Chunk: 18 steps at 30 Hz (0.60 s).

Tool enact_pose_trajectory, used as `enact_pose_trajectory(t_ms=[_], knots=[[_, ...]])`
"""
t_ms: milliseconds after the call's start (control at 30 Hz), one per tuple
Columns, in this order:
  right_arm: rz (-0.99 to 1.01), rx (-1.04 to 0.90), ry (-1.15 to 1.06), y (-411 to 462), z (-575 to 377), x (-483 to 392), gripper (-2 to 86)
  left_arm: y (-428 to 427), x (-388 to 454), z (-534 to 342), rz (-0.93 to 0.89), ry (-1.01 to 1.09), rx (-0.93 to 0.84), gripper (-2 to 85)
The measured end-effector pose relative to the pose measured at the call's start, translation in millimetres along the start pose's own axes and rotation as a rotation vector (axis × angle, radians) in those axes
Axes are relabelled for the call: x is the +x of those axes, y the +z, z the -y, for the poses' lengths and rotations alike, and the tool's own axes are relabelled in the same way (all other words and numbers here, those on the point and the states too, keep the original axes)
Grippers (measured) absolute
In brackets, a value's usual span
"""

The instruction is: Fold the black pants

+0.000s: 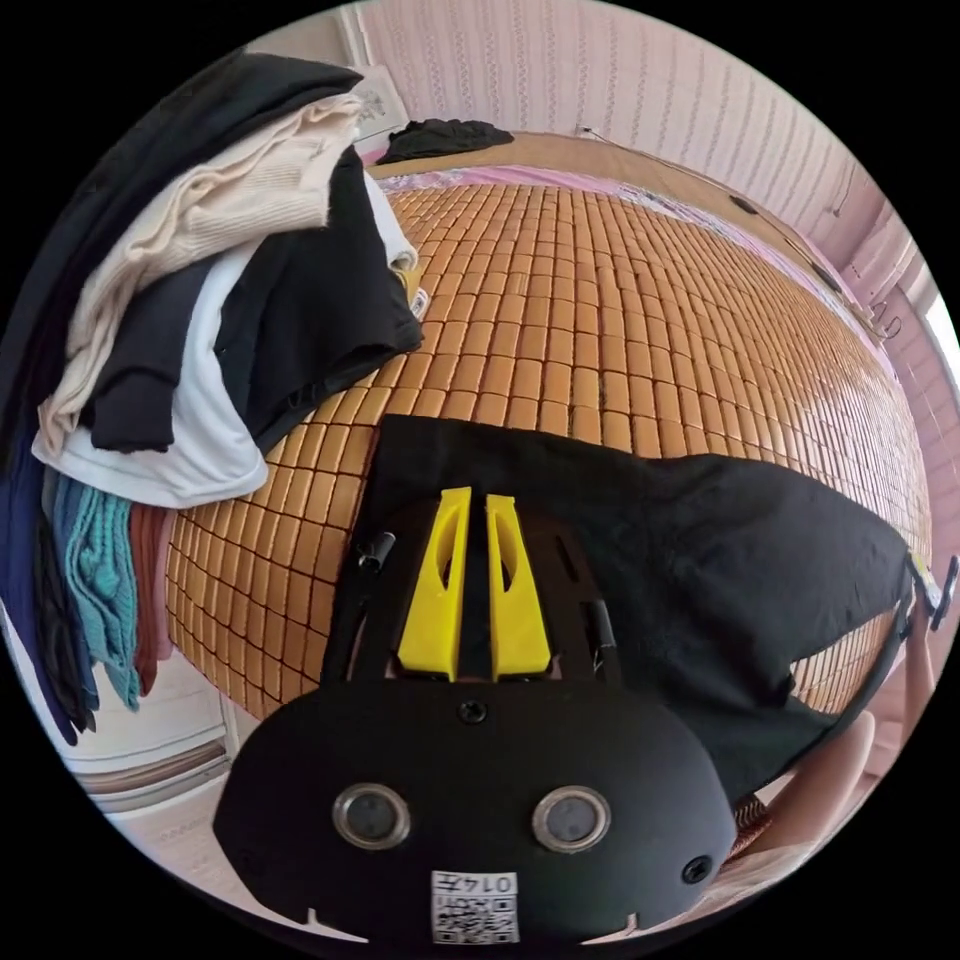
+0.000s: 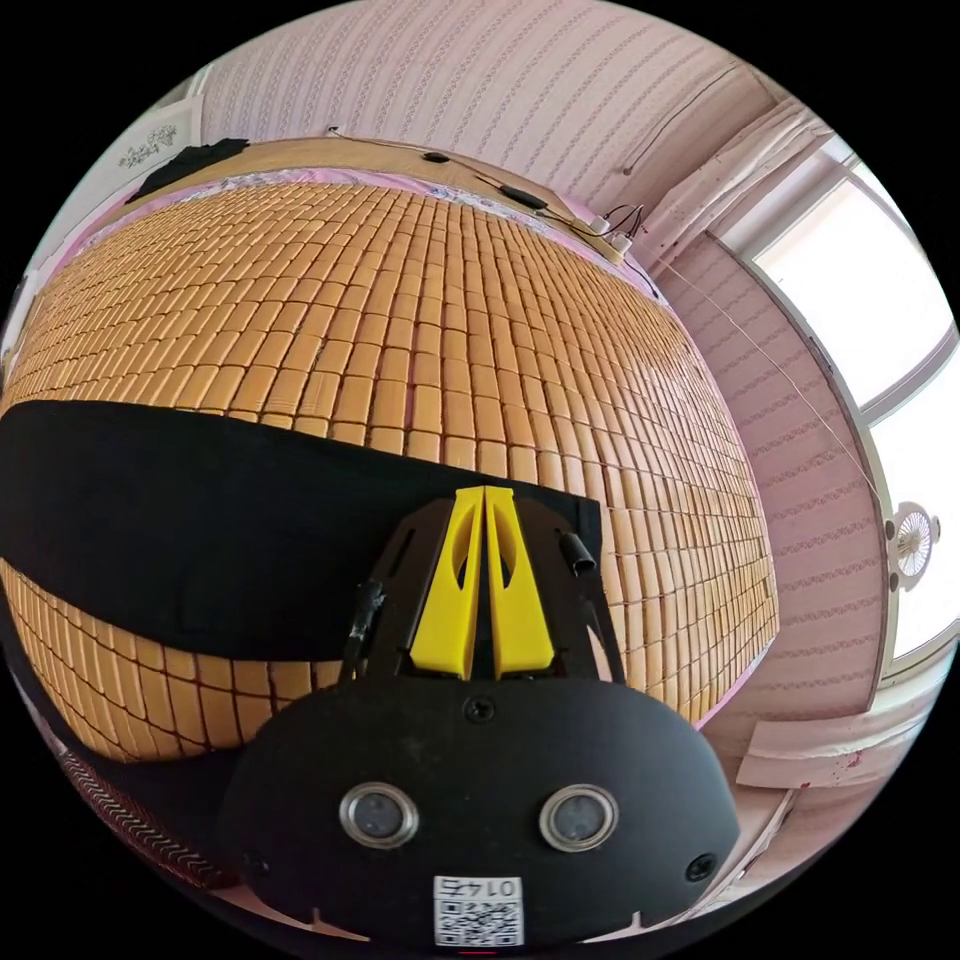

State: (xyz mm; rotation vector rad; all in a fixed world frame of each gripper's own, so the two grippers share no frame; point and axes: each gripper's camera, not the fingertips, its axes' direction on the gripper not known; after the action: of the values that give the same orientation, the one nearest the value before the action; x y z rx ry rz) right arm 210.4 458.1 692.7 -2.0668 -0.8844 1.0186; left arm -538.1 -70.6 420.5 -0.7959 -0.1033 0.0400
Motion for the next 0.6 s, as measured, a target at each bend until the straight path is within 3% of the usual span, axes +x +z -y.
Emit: enact_pose_trajectory(t_ms=[333, 600], knots=[[-0.042, -0.008, -0.021, -6, 48, 23, -0.5, -2, 0, 34, -0.141, -0.034, 0.042, -0.9], [-0.121, 0.017, -0.031, -21, 45, 35, -0.5, 4, 6, 34, -0.137, 0.053, -0.128, -1.0]])
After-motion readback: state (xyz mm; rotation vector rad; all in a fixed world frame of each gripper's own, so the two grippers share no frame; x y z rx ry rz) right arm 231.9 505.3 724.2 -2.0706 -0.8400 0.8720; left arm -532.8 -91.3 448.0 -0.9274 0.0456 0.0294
